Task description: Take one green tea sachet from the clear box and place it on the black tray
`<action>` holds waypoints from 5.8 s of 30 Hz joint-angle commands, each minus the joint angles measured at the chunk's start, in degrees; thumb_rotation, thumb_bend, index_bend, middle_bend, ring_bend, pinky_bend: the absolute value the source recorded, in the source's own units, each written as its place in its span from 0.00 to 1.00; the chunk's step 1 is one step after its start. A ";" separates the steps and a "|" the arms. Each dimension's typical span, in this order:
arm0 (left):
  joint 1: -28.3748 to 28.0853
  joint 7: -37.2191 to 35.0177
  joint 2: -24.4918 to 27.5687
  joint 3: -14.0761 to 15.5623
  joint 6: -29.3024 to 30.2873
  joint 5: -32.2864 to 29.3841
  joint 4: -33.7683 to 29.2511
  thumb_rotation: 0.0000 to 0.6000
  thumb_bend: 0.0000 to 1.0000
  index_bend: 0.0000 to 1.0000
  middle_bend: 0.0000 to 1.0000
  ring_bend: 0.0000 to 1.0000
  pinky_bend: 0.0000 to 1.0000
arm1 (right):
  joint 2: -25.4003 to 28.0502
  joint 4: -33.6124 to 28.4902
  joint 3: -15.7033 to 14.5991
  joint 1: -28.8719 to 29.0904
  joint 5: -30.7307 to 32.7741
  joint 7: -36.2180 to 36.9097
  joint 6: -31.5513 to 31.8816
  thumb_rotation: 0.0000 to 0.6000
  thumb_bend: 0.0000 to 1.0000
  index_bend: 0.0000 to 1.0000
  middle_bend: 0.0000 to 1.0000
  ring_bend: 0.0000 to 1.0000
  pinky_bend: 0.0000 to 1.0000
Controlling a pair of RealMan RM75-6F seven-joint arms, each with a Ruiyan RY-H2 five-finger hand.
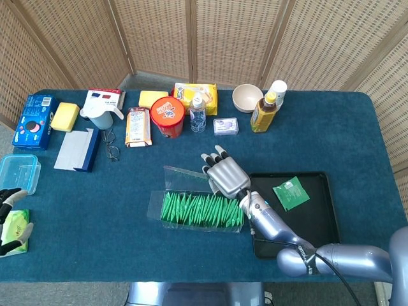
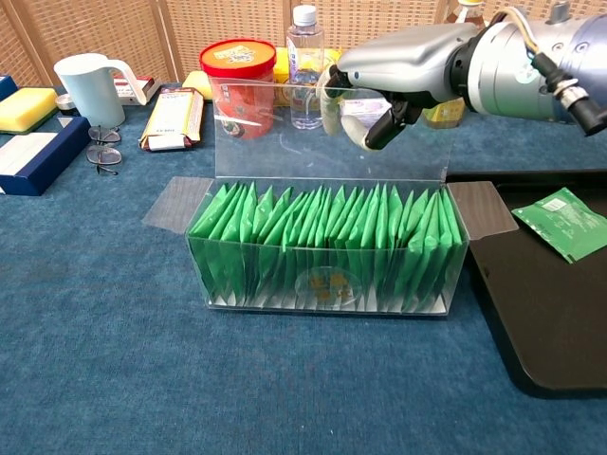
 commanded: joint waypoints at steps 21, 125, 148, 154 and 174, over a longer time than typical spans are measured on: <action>0.13 -0.67 -0.19 0.39 0.14 0.68 0.38 1.00 0.30 0.18 0.18 0.13 0.25 | -3.56 3.75 -1.62 -0.37 -2.81 0.37 7.69 0.76 0.34 0.00 0.00 0.04 0.03; 0.10 -0.19 -0.38 0.41 0.39 1.22 0.17 1.00 0.30 0.19 0.18 0.13 0.25 | -1.84 10.86 -8.31 -5.56 -43.36 19.61 -0.69 0.83 0.24 0.24 0.13 0.05 0.03; 0.39 -1.07 -0.50 0.52 0.49 0.82 1.03 1.00 0.30 0.19 0.18 0.13 0.25 | -4.57 9.66 -5.84 -3.83 -42.32 19.15 -1.65 0.83 0.24 0.25 0.13 0.06 0.03; 0.46 -1.46 -0.60 0.53 0.52 0.72 1.41 1.00 0.30 0.19 0.18 0.13 0.25 | -4.74 10.47 -5.74 -3.26 -41.60 15.84 -2.81 0.83 0.24 0.24 0.13 0.05 0.03; 0.18 -1.67 -0.80 0.45 0.26 0.84 1.66 1.00 0.30 0.19 0.18 0.13 0.25 | -4.04 9.15 -6.31 -2.70 -38.32 10.04 -5.84 0.83 0.24 0.22 0.13 0.05 0.03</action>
